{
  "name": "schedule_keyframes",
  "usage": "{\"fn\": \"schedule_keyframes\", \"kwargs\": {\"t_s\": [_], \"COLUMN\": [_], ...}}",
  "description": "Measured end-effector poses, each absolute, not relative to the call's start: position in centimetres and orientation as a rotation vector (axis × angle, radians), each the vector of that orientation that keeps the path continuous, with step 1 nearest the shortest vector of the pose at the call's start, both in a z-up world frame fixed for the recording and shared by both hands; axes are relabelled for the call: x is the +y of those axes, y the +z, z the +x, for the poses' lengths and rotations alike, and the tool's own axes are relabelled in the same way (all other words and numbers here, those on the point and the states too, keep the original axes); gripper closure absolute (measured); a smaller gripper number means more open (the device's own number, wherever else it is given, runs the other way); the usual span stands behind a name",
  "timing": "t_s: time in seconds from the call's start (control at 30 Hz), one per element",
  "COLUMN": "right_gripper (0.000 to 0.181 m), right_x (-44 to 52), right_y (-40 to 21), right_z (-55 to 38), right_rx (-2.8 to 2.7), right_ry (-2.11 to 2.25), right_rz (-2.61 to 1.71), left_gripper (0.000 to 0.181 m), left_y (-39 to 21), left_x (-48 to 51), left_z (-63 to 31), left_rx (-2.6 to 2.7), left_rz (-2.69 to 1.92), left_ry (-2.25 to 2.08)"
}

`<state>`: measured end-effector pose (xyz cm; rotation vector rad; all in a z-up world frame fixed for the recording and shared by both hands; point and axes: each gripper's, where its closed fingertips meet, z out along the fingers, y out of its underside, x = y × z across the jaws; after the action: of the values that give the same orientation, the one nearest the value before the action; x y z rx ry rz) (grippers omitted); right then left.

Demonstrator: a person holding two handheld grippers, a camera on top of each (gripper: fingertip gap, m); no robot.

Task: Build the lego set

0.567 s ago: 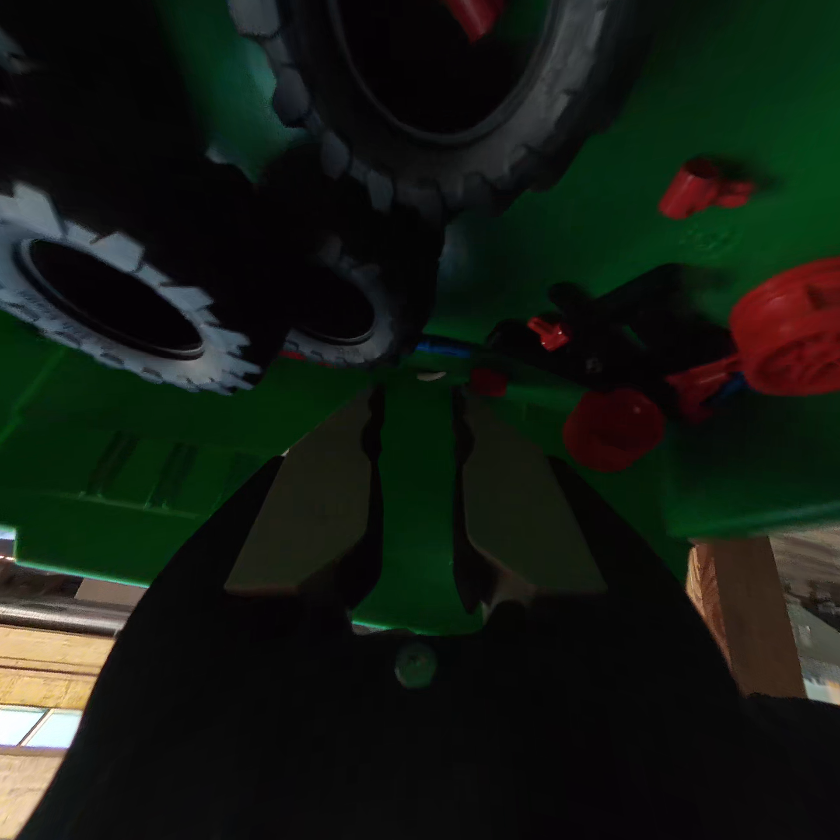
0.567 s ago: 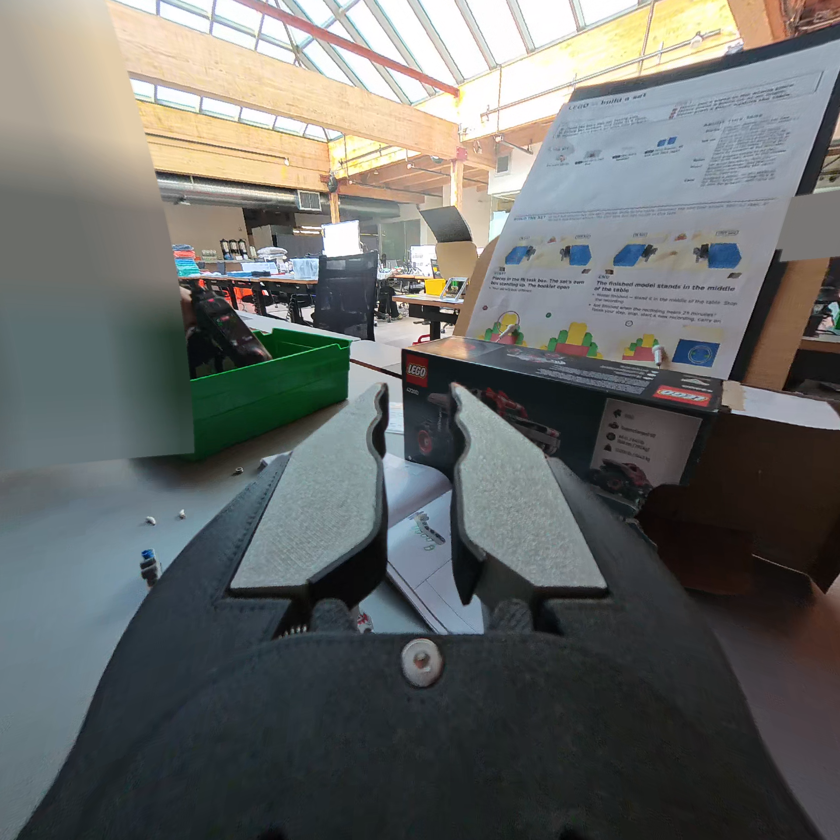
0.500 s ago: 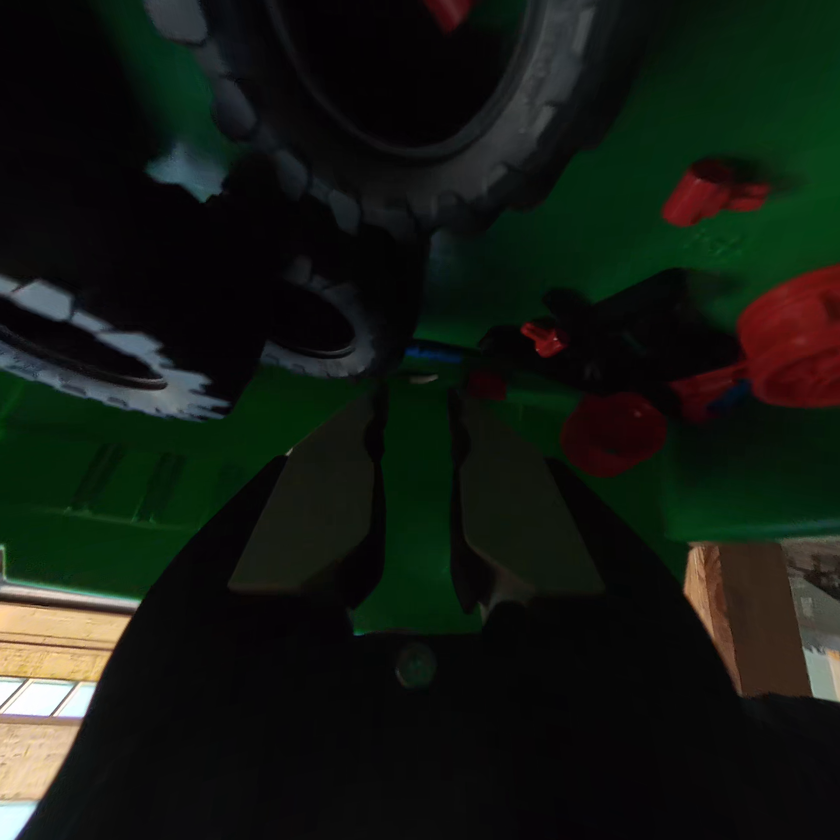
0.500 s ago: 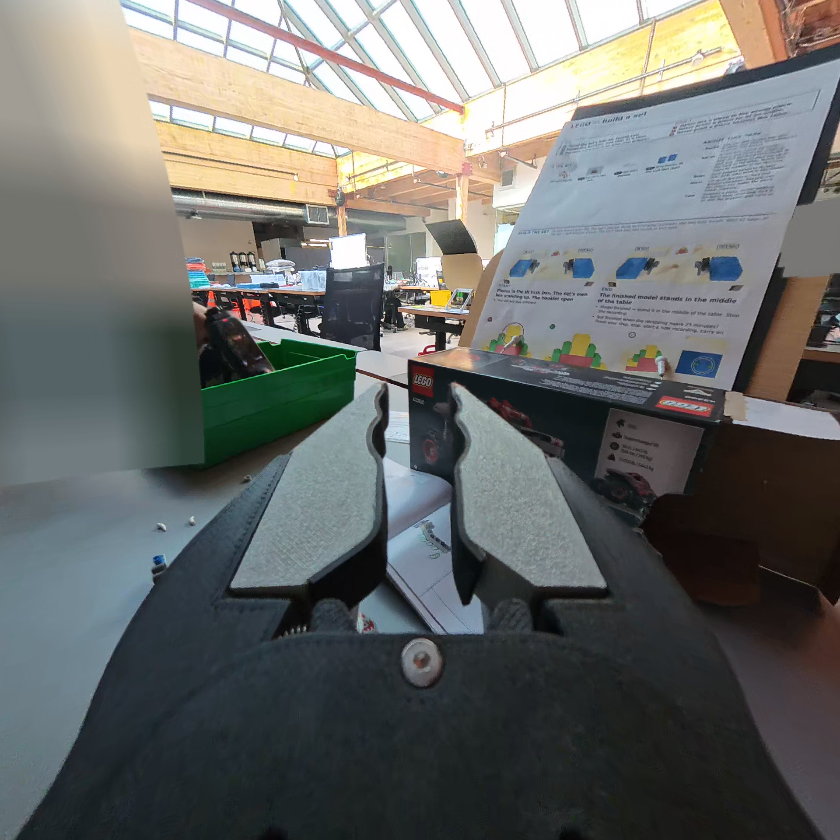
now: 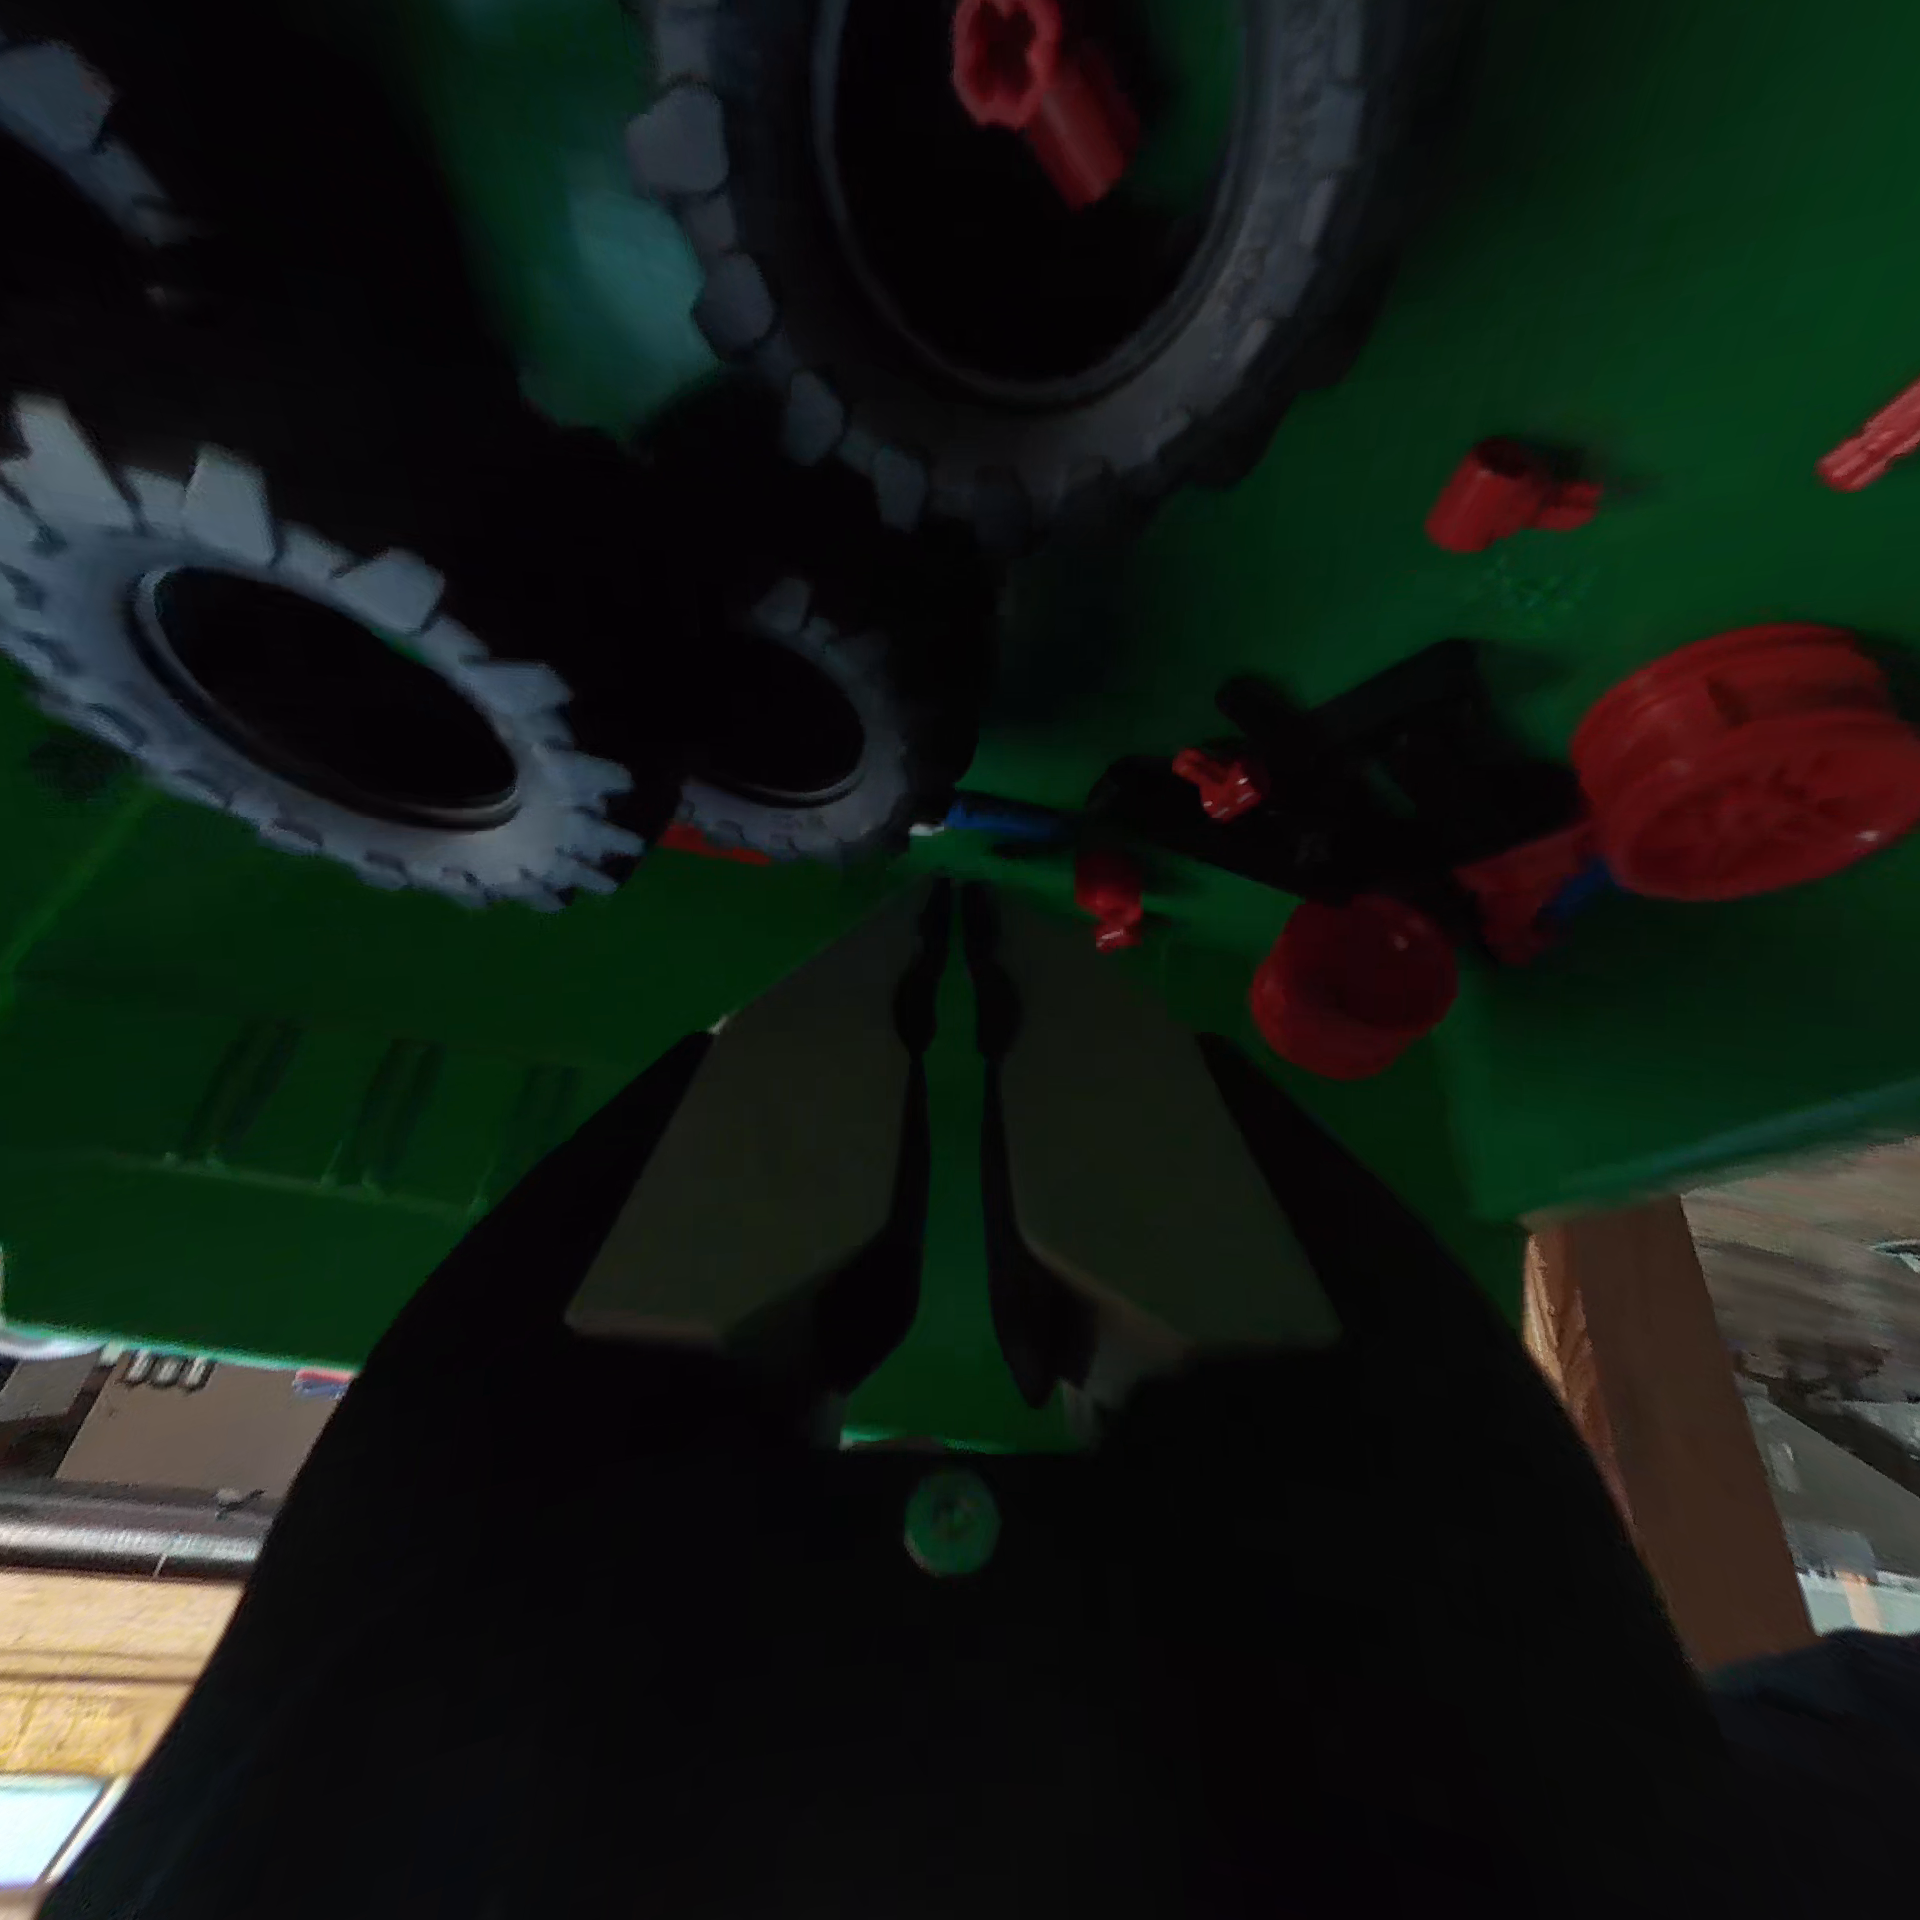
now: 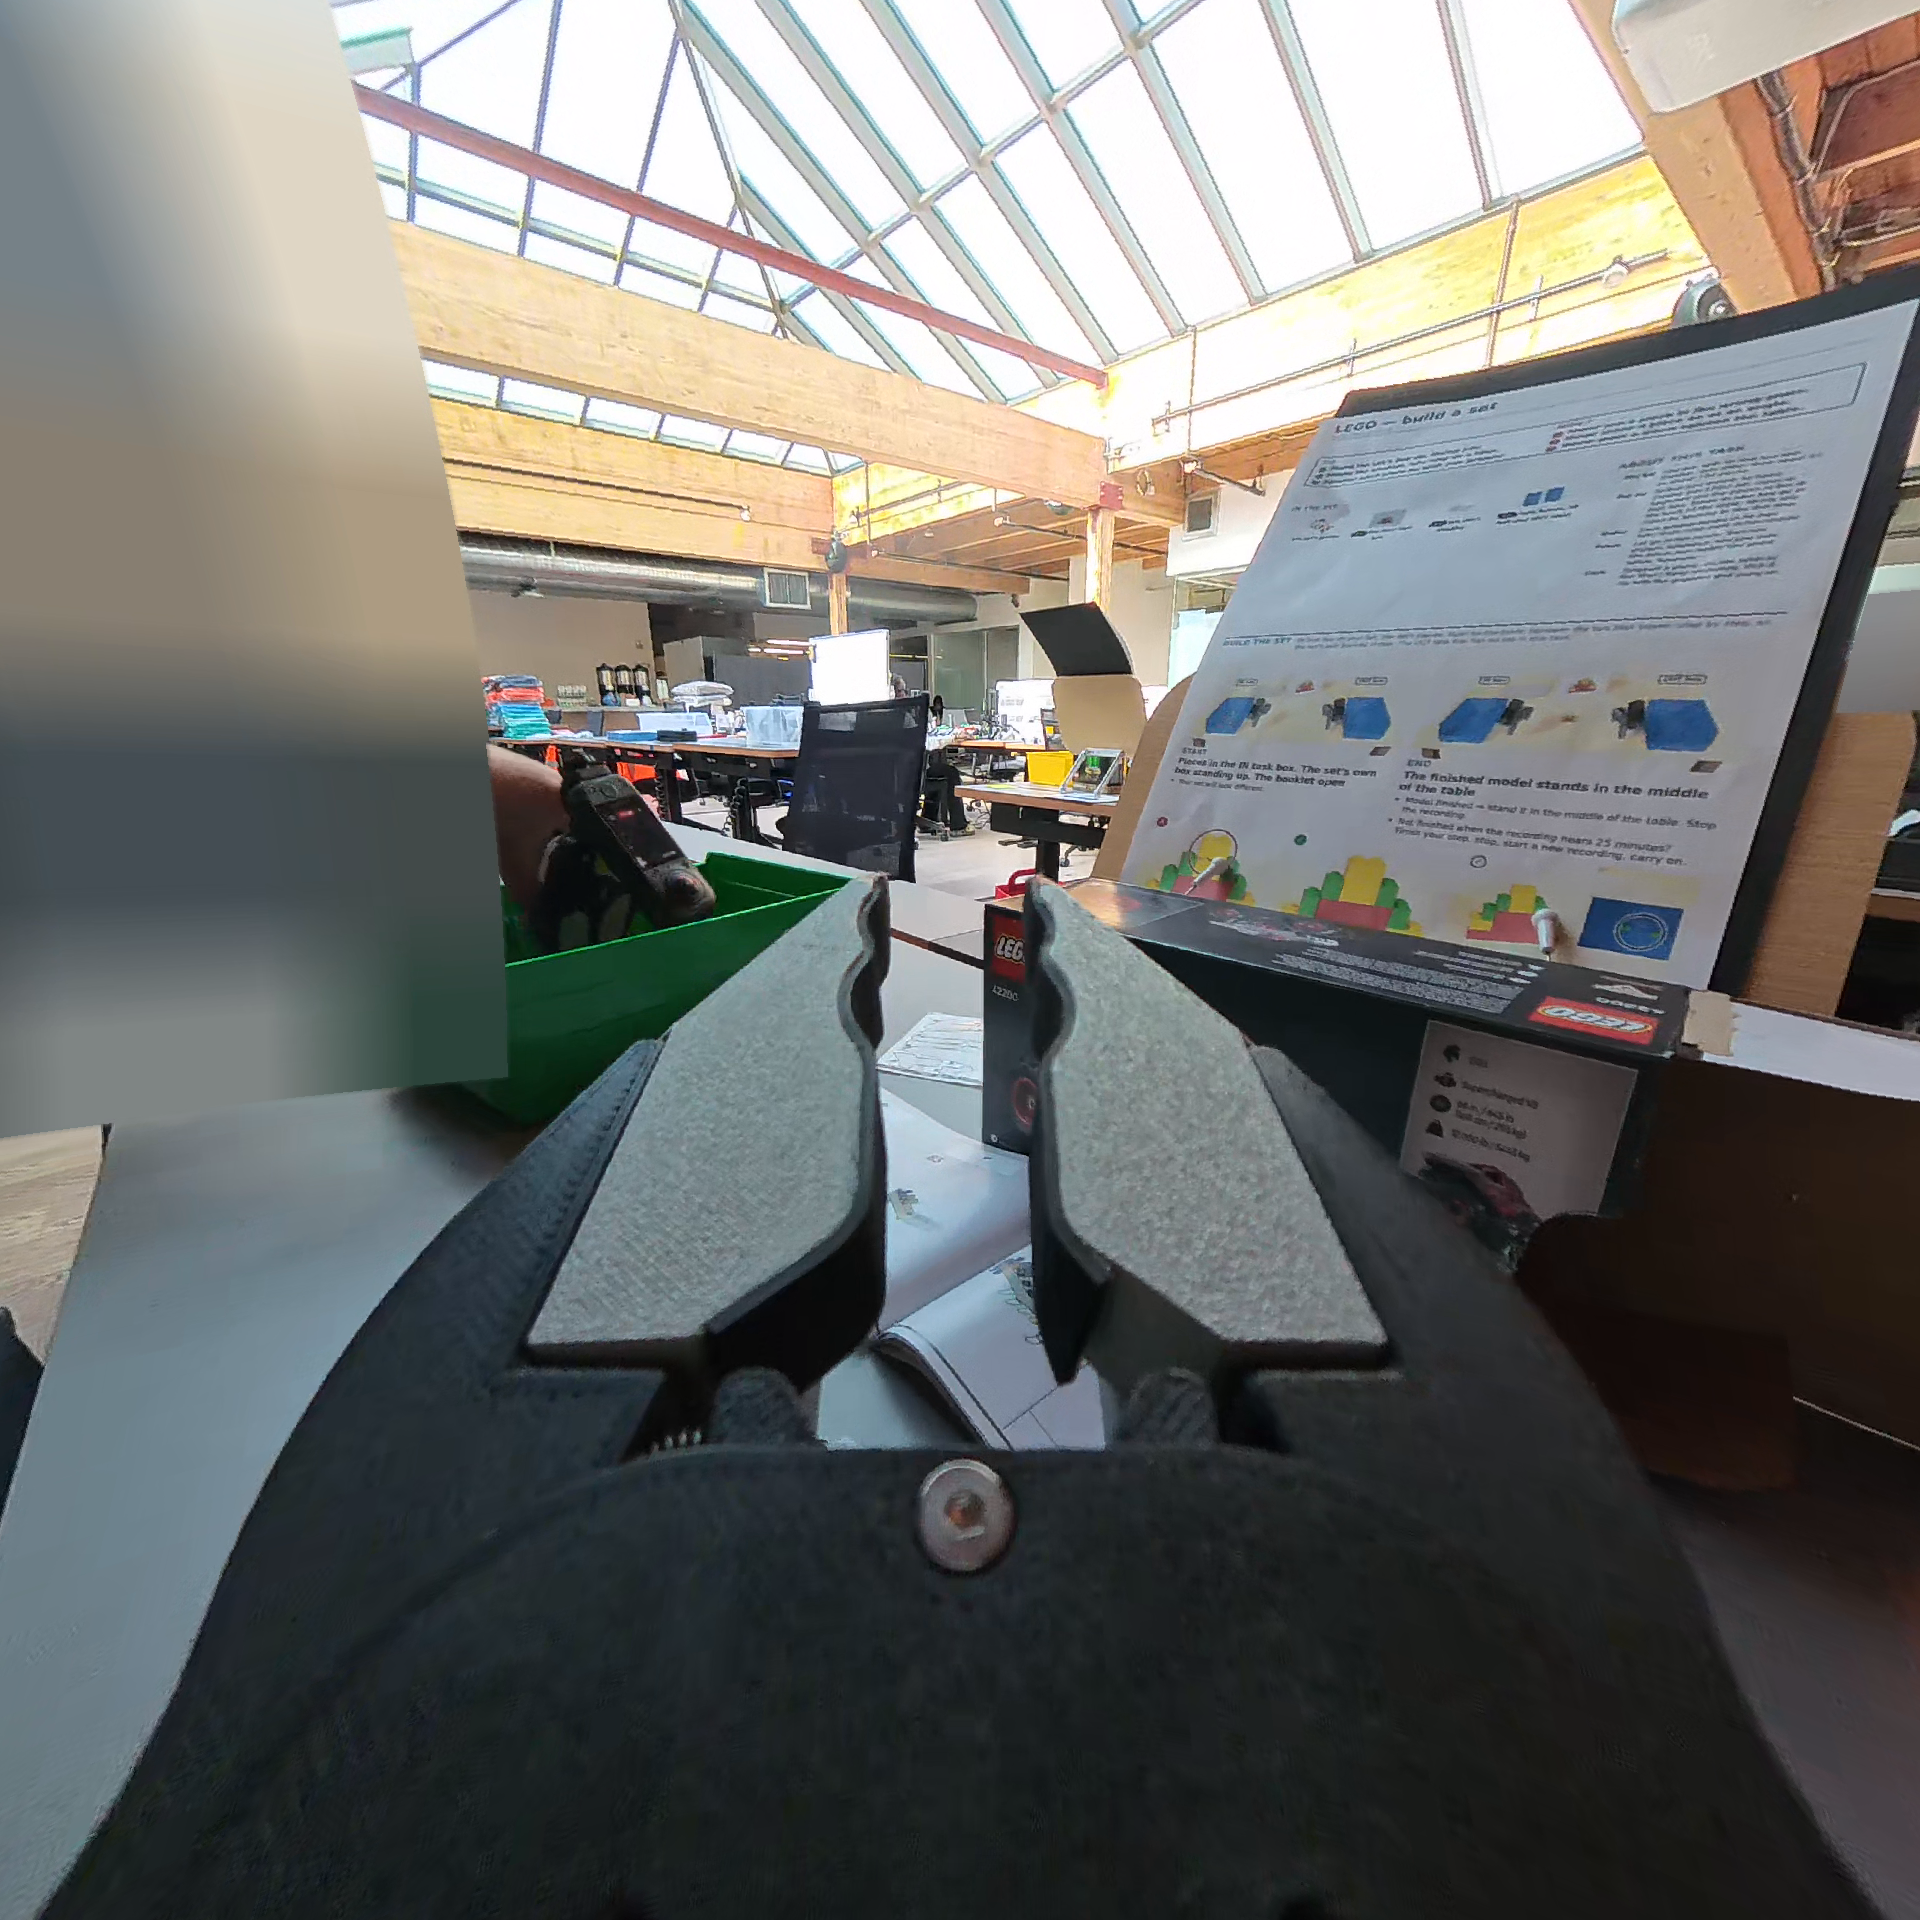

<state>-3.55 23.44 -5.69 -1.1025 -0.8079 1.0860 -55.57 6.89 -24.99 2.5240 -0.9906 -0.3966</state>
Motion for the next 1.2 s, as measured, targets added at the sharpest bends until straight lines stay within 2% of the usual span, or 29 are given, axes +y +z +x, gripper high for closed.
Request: {"fn": "schedule_keyframes", "kwargs": {"t_s": [0.03, 0.2, 0.43, 0.57, 0.87, 1.2], "right_gripper": [0.161, 0.161, 0.161, 0.161, 0.161, 0.161], "right_x": [23.4, 23.4, 23.4, 23.4, 23.4, 23.0], "right_y": [-5.7, -5.5, -5.5, -5.6, -5.3, -5.0], "right_z": [-3.5, -3.3, -3.3, -3.4, -3.0, -2.9], "right_rx": [-0.808, -0.801, -0.8, -0.8, -0.788, -0.791], "right_ry": [1.087, 1.085, 1.089, 1.087, 1.092, 1.1], "right_rz": [-1.101, -1.094, -1.096, -1.099, -1.089, -1.073], "left_gripper": [0.181, 0.173, 0.16, 0.163, 0.164, 0.162], "left_y": [-24.6, -24.2, -24.3, -24.6, -24.7, -25.0], "left_x": [7.0, 7.3, 8.3, 8.6, 8.5, 7.7], "left_z": [-56.2, -56.4, -56.2, -55.8, -55.9, -56.8], "left_rx": [-0.99, -0.993, -1.313, -1.53, -1.563, -1.37], "left_rz": [2.514, 2.577, 2.511, 2.477, 2.462, 2.467], "left_ry": [-0.449, -0.455, -0.544, -0.509, -0.491, -0.521]}}
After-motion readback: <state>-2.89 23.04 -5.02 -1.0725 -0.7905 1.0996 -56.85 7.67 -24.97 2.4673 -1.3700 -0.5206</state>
